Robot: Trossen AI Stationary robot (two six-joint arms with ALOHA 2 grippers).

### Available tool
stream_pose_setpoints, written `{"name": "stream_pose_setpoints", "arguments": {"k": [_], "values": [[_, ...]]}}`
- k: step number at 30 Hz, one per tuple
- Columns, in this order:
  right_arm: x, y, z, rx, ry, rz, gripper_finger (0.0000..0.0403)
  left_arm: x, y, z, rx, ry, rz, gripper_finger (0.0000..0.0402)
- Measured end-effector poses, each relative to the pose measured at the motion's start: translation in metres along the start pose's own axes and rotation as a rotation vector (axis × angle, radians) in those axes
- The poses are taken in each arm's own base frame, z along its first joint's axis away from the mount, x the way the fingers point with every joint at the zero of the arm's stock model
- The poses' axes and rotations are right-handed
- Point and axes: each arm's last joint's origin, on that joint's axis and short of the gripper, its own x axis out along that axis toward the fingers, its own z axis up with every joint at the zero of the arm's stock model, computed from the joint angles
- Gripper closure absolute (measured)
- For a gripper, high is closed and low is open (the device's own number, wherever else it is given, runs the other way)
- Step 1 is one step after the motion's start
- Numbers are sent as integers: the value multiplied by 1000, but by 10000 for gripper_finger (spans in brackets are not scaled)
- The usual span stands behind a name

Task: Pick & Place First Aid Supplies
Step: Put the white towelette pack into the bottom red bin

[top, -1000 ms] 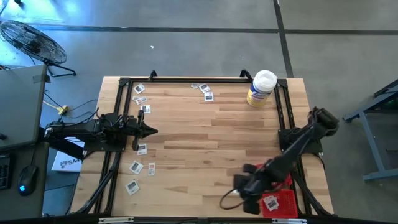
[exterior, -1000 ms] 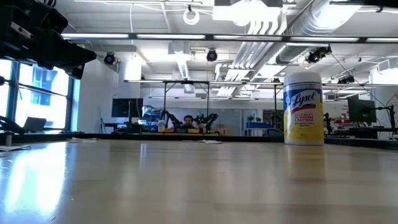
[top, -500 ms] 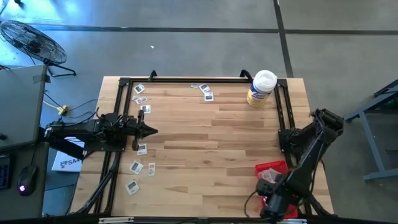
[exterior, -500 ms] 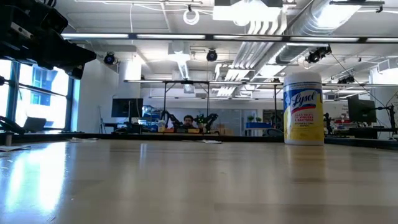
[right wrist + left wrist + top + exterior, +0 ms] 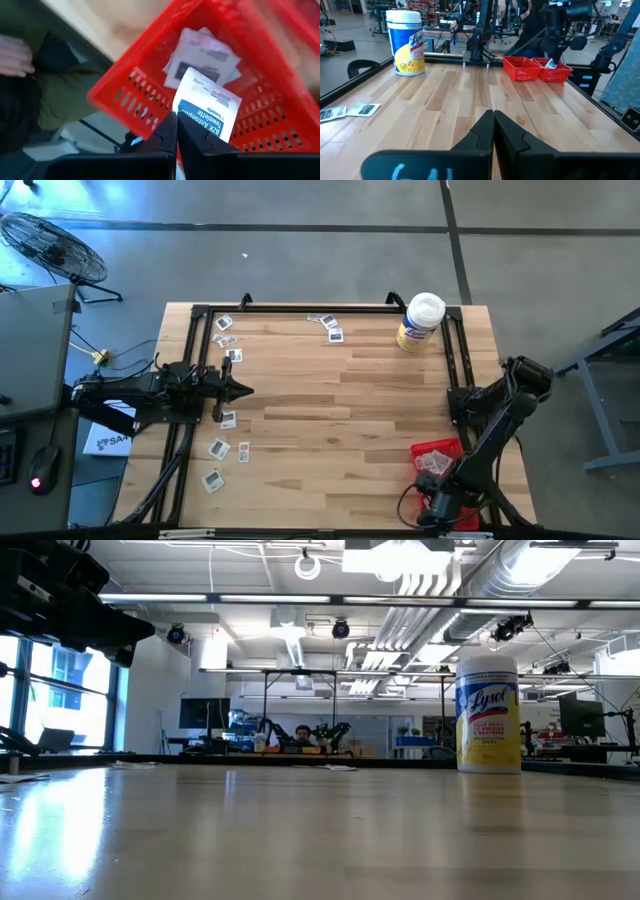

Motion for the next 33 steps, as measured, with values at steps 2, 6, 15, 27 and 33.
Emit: {"name": "stream_pose_setpoints", "arguments": {"k": [2, 6, 15, 27, 33], "values": [[3, -2, 2, 20, -13, 5, 399, 0, 0, 0, 0, 0, 0, 400], [6, -4, 4, 36, 3, 5, 367, 0, 0, 0, 0, 0, 0, 400], [-37, 13, 7, 76, 97, 124, 282, 0, 0, 0, 0, 0, 0, 400], [-116, 3, 94, -220, -940, 79, 308, 0, 0, 0, 0, 0, 0, 400], [-140, 8, 165, -413, -1150, -68, 305, 0, 0, 0, 0, 0, 0, 400]]}}
